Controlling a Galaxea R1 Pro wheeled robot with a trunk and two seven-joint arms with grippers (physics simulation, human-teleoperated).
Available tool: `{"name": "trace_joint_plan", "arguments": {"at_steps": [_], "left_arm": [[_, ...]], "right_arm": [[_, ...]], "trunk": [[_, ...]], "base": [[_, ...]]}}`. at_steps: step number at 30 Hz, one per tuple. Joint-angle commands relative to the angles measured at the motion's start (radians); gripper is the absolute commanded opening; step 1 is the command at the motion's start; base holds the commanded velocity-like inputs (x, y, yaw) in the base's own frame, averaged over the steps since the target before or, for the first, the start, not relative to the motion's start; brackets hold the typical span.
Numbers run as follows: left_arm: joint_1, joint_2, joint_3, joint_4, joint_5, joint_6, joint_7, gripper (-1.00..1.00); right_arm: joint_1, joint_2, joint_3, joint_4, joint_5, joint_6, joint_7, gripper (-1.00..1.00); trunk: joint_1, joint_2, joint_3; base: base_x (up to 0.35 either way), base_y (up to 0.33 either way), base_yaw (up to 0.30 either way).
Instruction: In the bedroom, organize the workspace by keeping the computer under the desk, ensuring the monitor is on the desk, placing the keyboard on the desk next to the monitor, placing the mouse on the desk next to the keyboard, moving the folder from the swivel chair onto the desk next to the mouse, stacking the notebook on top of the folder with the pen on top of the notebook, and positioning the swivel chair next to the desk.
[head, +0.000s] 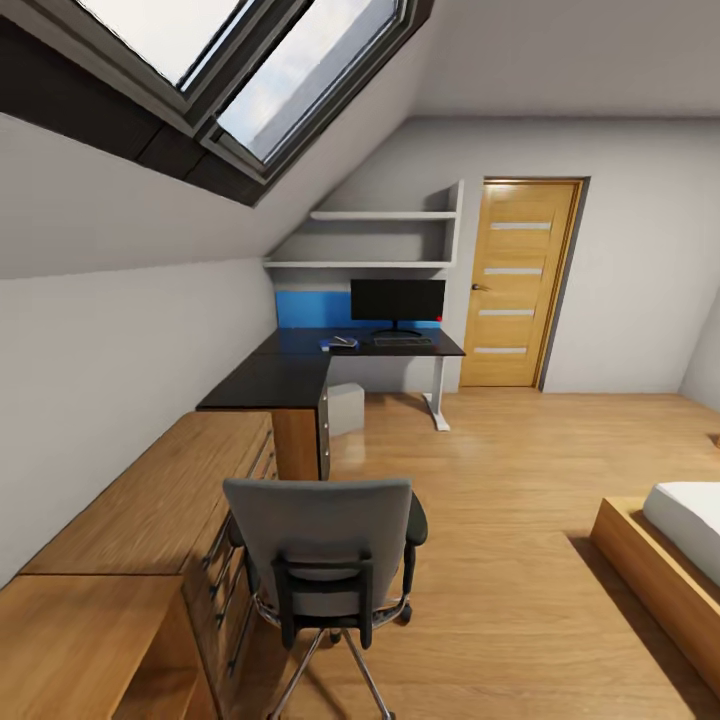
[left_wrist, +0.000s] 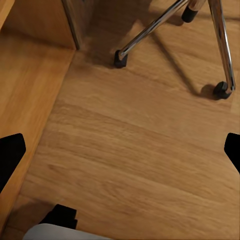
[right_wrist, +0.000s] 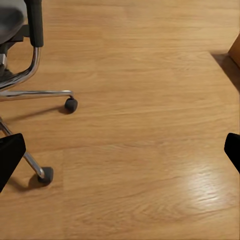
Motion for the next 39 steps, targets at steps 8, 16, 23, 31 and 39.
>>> {"name": "trace_joint_plan", "arguments": {"at_steps": [8, 16, 23, 31, 39], "left_arm": [[-0.001, 0.001, -0.009, -0.001, 0.006, -0.004, 0.006, 1.00], [-0.001, 0.001, -0.009, -0.001, 0.006, -0.004, 0.006, 1.00], [-0.001, 0.001, -0.009, -0.001, 0.006, -0.003, 0.006, 1.00], [-0.001, 0.001, -0.009, -0.001, 0.007, -0.003, 0.006, 1.00], [-0.001, 0.001, -0.008, -0.001, 0.008, -0.003, 0.007, 1.00]], "right_arm": [[-0.001, 0.000, 0.009, 0.001, -0.003, -0.002, -0.006, 1.00], [-0.001, -0.001, 0.009, 0.001, -0.003, -0.002, -0.006, 1.00], [-0.001, -0.001, 0.009, 0.001, -0.003, -0.001, -0.006, 1.00], [-0.001, -0.001, 0.007, 0.001, -0.003, -0.001, -0.006, 1.00], [-0.001, -0.003, 0.005, 0.001, -0.003, -0.001, -0.006, 1.00]], "trunk": [[0.031, -0.057, -0.026], [0.061, -0.113, -0.051], [0.088, -0.162, -0.073], [0.119, -0.218, -0.098], [0.150, -0.274, -0.124]], "base": [[0.000, 0.000, 0.067], [0.000, 0.000, 0.013], [0.000, 0.000, 0.001], [0.000, 0.000, 0.000], [0.000, 0.000, 0.000]]}}
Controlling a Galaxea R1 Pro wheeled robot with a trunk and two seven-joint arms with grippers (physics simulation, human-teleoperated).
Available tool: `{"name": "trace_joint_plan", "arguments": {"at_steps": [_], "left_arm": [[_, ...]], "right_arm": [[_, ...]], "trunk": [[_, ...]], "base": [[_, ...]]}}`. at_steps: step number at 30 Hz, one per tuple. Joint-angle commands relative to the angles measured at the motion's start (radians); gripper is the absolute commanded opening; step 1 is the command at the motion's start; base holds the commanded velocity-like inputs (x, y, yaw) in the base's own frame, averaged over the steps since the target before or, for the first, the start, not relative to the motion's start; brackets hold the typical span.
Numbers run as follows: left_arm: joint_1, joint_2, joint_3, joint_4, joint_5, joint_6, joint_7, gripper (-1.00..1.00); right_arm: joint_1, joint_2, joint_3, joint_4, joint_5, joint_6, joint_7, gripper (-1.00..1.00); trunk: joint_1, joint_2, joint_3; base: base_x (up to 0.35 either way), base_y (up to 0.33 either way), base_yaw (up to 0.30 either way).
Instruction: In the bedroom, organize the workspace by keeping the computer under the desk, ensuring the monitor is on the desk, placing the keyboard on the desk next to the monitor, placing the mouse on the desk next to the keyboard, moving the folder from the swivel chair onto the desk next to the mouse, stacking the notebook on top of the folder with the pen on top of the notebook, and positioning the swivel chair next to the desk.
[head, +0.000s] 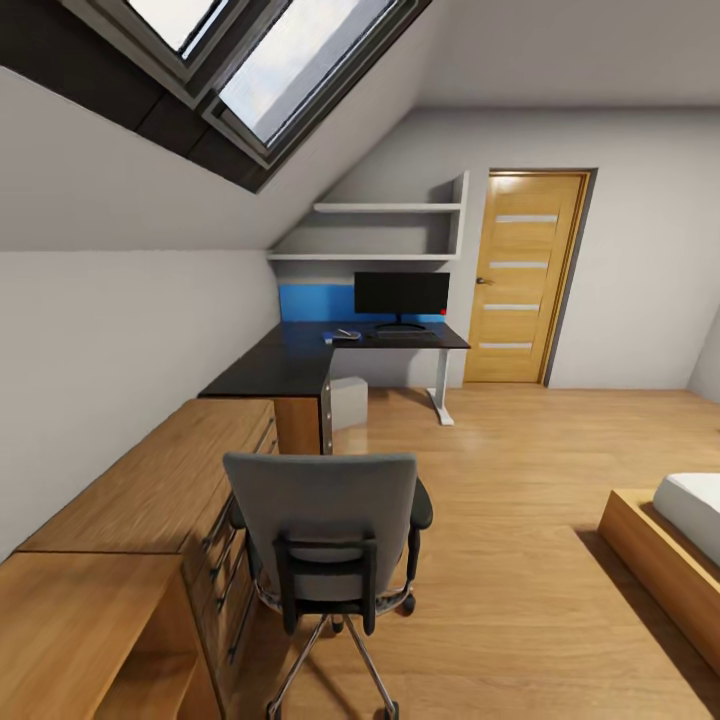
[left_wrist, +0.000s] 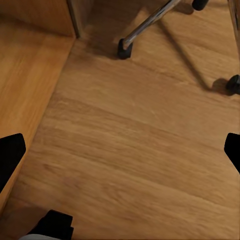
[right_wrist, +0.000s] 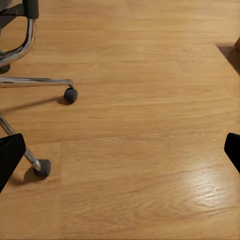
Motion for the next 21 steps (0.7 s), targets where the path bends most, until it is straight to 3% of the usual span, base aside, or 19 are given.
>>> {"name": "trace_joint_plan", "arguments": {"at_steps": [1, 8, 9, 12, 15, 16, 21], "left_arm": [[-0.001, 0.001, -0.008, -0.002, 0.006, -0.003, 0.007, 1.00], [-0.020, 0.004, -0.004, -0.019, 0.003, 0.001, 0.013, 1.00], [-0.054, 0.006, -0.004, -0.021, 0.003, 0.005, 0.015, 1.00], [-0.095, 0.007, -0.003, -0.022, 0.004, 0.016, 0.017, 1.00], [-0.155, 0.009, -0.003, -0.022, 0.005, 0.070, 0.018, 1.00], [-0.186, 0.012, -0.002, -0.021, 0.006, 0.119, 0.018, 1.00], [-0.246, 0.026, -0.002, -0.019, 0.006, 0.231, 0.011, 1.00]], "right_arm": [[-0.001, -0.008, 0.008, -0.001, -0.003, -0.002, -0.006, 1.00], [-0.006, -0.063, 0.006, -0.091, -0.008, 0.009, -0.010, 1.00], [-0.010, -0.078, 0.005, -0.130, -0.010, 0.044, -0.012, 1.00], [-0.024, -0.086, 0.005, -0.167, -0.010, 0.099, -0.014, 1.00], [-0.061, -0.091, 0.004, -0.208, -0.011, 0.183, -0.015, 1.00], [-0.086, -0.092, 0.003, -0.219, -0.011, 0.224, -0.015, 1.00], [-0.156, -0.094, -0.006, -0.231, -0.020, 0.290, -0.014, 1.00]], "trunk": [[0.004, -0.008, -0.004], [0.031, -0.057, -0.026], [0.035, -0.064, -0.029], [0.046, -0.085, -0.039], [0.058, -0.106, -0.048], [0.061, -0.113, -0.051], [0.081, -0.148, -0.067]], "base": [[0.000, 0.000, 0.000], [0.000, 0.000, 0.000], [0.000, 0.000, 0.000], [0.000, 0.000, 0.000], [0.000, 0.000, 0.000], [0.000, 0.000, 0.000], [0.000, 0.000, 0.000]]}}
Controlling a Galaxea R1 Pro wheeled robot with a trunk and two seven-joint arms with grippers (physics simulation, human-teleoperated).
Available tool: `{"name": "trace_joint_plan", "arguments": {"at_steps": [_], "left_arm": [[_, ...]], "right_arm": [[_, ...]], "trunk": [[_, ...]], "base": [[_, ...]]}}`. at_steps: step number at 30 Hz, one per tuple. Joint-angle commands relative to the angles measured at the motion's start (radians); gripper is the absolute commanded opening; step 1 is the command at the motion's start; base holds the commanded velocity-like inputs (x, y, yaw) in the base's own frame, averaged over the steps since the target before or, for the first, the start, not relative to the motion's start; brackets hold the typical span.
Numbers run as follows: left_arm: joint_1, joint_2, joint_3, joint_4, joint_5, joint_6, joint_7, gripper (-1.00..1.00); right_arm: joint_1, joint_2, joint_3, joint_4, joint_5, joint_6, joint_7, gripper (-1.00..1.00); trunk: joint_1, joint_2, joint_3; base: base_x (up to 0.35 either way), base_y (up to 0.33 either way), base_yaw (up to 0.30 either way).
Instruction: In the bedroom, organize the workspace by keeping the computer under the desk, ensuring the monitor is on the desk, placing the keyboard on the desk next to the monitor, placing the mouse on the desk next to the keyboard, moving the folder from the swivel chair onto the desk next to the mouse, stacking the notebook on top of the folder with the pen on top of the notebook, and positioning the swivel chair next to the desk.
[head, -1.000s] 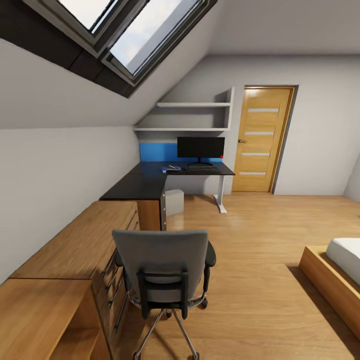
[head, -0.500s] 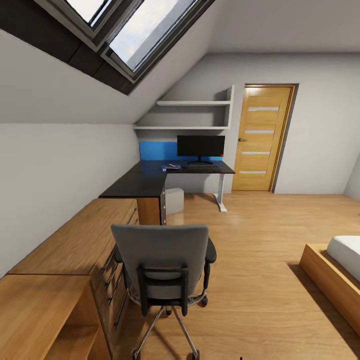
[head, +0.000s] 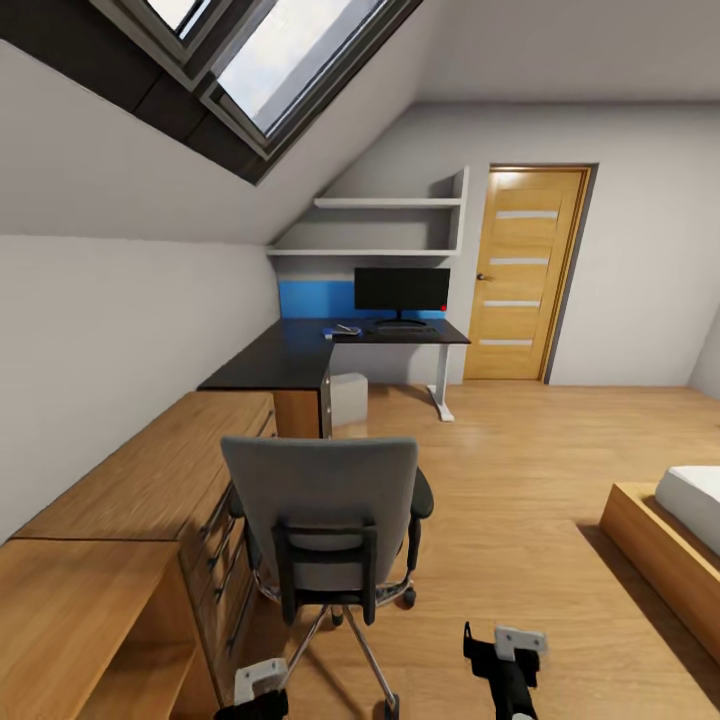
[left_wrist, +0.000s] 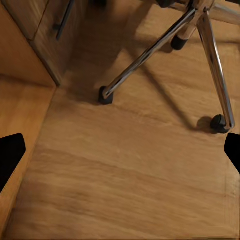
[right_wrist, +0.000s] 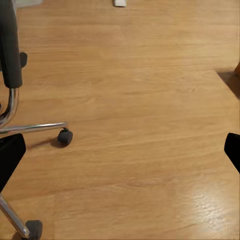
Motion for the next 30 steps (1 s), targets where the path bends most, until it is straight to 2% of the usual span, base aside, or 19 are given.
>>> {"name": "trace_joint_plan", "arguments": {"at_steps": [1, 4, 5, 10, 15, 16, 21, 25, 30], "left_arm": [[-0.013, 0.007, -0.008, 0.001, 0.011, 0.018, 0.001, 1.00], [-0.024, 0.013, -0.008, 0.004, 0.011, 0.036, -0.010, 1.00], [-0.031, 0.020, -0.006, 0.012, 0.010, 0.047, -0.021, 1.00], [-0.034, 0.030, -0.003, 0.016, 0.010, 0.043, -0.027, 1.00], [-0.035, 0.031, -0.008, 0.018, 0.014, -0.060, -0.027, 1.00], [-0.035, 0.028, -0.009, 0.029, 0.016, -0.081, -0.026, 1.00], [-0.035, 0.024, -0.011, 0.050, 0.015, -0.082, -0.028, 1.00], [-0.035, 0.022, -0.010, 0.054, 0.015, -0.082, -0.028, 1.00], [-0.035, 0.022, -0.010, 0.055, 0.015, -0.082, -0.029, 1.00]], "right_arm": [[-0.018, 0.000, 0.000, -0.001, -0.017, 0.011, -0.004, 1.00], [-0.033, 0.001, -0.010, 0.006, -0.039, 0.020, -0.001, 1.00], [-0.042, 0.005, -0.014, 0.036, -0.060, 0.021, 0.002, 1.00], [-0.046, 0.008, -0.017, 0.061, -0.071, 0.004, 0.003, 1.00], [-0.048, 0.020, -0.016, 0.068, -0.073, -0.029, 0.004, 1.00], [-0.048, 0.038, -0.013, 0.073, -0.069, -0.034, 0.005, 1.00], [-0.048, 0.075, -0.011, 0.106, -0.042, -0.037, 0.017, 1.00], [-0.048, 0.089, -0.010, 0.121, -0.010, -0.038, 0.021, 1.00], [-0.048, 0.094, -0.011, 0.127, 0.006, -0.038, 0.023, 1.00]], "trunk": [[0.004, -0.008, -0.004], [0.015, -0.029, -0.014], [0.019, -0.036, -0.017], [0.038, -0.071, -0.033], [0.058, -0.106, -0.048], [0.061, -0.113, -0.051], [0.081, -0.148, -0.067], [0.096, -0.176, -0.080], [0.115, -0.211, -0.095]], "base": [[0.000, 0.000, 0.000], [0.000, 0.000, 0.000], [0.000, 0.000, 0.000], [0.000, 0.000, 0.000], [0.000, 0.000, 0.000], [0.000, 0.000, 0.000], [0.000, 0.000, 0.000], [0.000, 0.000, 0.000], [0.000, 0.000, 0.000]]}}
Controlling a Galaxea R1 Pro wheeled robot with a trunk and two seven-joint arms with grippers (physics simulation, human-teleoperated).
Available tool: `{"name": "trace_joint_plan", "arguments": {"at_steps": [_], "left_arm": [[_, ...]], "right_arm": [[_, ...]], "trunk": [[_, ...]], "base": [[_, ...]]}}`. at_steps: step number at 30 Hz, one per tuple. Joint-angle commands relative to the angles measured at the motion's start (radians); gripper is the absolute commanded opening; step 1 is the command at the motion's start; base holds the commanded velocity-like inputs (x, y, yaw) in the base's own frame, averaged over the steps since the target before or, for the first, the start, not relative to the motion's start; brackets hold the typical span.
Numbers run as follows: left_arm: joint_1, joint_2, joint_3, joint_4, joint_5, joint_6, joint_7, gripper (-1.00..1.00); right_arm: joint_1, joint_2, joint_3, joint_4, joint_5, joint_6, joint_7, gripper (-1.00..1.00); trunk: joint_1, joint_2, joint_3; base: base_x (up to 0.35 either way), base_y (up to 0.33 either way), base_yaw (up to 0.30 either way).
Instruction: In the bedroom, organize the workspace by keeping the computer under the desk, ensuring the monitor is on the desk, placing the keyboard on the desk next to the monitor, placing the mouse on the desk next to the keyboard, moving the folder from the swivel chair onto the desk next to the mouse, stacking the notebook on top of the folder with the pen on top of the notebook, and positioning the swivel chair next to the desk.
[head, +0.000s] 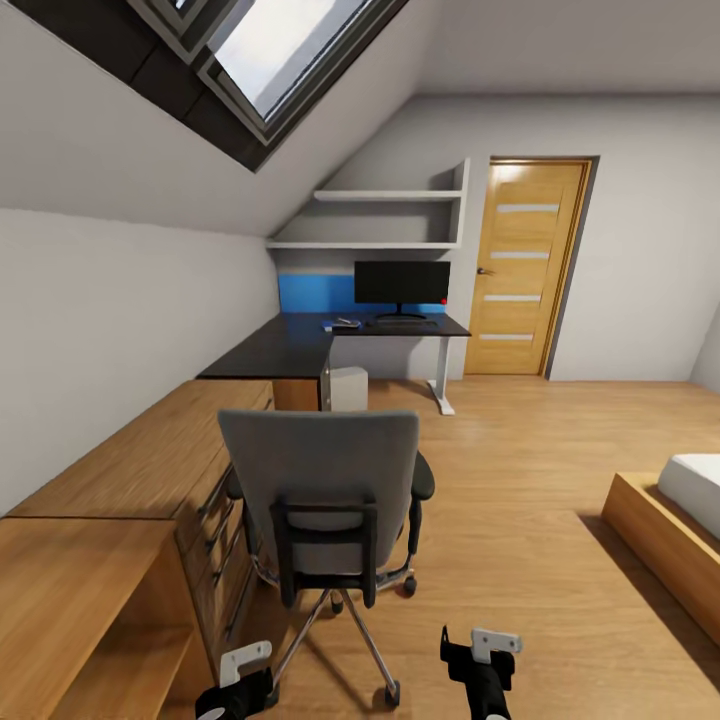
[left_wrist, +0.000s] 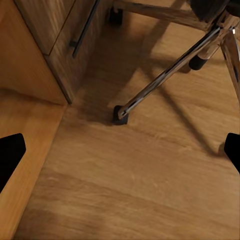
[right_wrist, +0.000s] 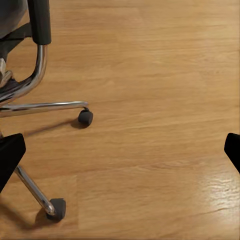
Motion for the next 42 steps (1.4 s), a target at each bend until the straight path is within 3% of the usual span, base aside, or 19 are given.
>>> {"name": "trace_joint_plan", "arguments": {"at_steps": [1, 42], "left_arm": [[-0.001, 0.001, -0.009, -0.003, 0.008, -0.003, 0.006, 1.00], [-0.001, -0.001, -0.014, -0.001, 0.006, -0.006, 0.008, 1.00]], "right_arm": [[-0.001, 0.001, 0.009, 0.001, -0.005, -0.002, -0.005, 1.00], [-0.001, -0.002, 0.007, 0.019, 0.027, -0.001, -0.003, 1.00]], "trunk": [[0.004, -0.008, -0.004], [0.161, -0.295, -0.135]], "base": [[0.000, 0.000, 0.000], [0.000, 0.000, 0.000]]}}
